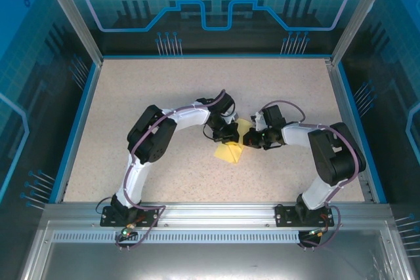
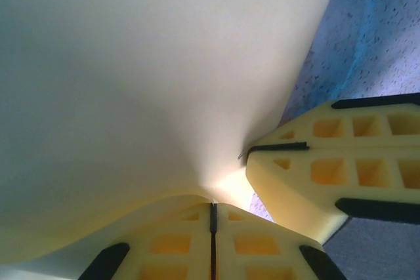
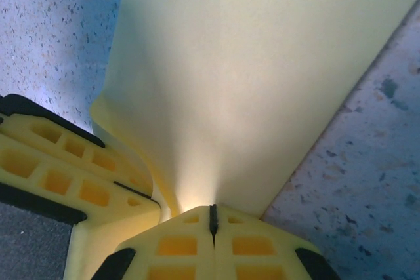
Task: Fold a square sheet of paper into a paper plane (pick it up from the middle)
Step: Fold the triangle a second time at the center of the table.
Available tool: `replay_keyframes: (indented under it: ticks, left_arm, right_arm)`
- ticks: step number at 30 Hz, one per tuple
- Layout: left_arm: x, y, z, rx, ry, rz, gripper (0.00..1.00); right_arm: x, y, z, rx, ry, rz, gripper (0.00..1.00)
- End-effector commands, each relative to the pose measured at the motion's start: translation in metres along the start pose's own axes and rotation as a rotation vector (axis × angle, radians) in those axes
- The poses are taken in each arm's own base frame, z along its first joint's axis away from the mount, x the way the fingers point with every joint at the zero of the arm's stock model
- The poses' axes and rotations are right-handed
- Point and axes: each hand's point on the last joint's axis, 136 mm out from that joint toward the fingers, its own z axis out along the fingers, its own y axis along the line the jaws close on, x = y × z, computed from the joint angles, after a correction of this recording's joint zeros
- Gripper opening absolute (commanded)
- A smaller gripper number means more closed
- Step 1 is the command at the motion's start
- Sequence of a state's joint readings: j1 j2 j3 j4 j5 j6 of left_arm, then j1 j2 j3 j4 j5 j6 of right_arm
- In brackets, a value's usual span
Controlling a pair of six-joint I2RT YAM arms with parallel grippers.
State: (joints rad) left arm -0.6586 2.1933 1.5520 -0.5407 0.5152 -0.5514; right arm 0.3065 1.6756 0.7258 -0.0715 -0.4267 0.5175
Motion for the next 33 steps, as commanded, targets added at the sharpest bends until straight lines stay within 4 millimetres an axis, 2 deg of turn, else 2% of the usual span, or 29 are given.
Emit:
replay_keyframes:
  ticks: [1,7,33]
  left_arm:
    - [0.0,-0.009,0.004,0.024,0.02,-0.006,0.08]
    - [0.001,-0.01,0.007,0.023,0.03,0.001,0.08]
    - [0.004,0.011,0.021,-0.027,0.05,-0.011,0.08]
  right_arm:
    - [0.001,-0.006,-0.001,0.019,0.016,0.007,0.02]
    - [0.001,-0.006,-0.002,0.019,0.014,0.004,0.02]
    - [-0.001,0.001,-0.01,0.008,0.003,-0.011,0.02]
